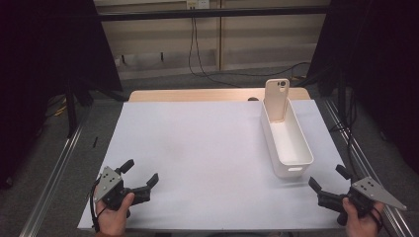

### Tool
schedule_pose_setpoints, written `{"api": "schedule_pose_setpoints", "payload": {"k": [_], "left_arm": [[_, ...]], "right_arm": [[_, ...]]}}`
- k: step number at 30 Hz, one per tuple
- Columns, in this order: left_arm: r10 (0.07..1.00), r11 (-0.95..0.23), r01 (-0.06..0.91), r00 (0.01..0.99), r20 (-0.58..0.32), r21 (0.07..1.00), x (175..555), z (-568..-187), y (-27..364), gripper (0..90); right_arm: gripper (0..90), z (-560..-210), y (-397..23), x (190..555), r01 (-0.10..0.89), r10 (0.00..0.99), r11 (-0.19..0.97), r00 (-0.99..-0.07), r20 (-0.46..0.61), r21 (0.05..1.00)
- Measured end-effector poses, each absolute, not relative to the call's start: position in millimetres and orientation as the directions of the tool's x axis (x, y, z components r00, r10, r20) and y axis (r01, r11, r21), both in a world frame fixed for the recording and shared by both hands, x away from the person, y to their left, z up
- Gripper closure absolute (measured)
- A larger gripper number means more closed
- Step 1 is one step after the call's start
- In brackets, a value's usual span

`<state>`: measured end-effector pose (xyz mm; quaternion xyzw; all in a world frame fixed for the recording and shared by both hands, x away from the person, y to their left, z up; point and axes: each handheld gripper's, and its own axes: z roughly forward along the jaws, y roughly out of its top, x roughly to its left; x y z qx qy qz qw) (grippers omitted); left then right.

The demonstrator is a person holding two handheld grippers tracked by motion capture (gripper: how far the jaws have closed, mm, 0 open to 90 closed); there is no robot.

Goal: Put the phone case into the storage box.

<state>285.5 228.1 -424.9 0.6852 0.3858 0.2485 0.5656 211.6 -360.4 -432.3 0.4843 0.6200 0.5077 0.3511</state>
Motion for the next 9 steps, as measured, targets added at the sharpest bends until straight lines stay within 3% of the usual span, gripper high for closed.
{"api": "schedule_pose_setpoints", "payload": {"k": [6,9], "left_arm": [[0.809,-0.061,0.248,0.580,-0.097,0.967,285.0,-424.9,228.6,3.1],[0.811,-0.056,0.265,0.575,-0.111,0.963,287.7,-426.8,229.8,3.1]], "right_arm": [[0.7,-433.2,-360.0,212.1,0.219,0.957,0.009,-0.285,0.055,0.976],[0.8,-436.5,-360.4,213.5,0.239,0.953,-0.038,-0.285,0.108,0.970]]}}
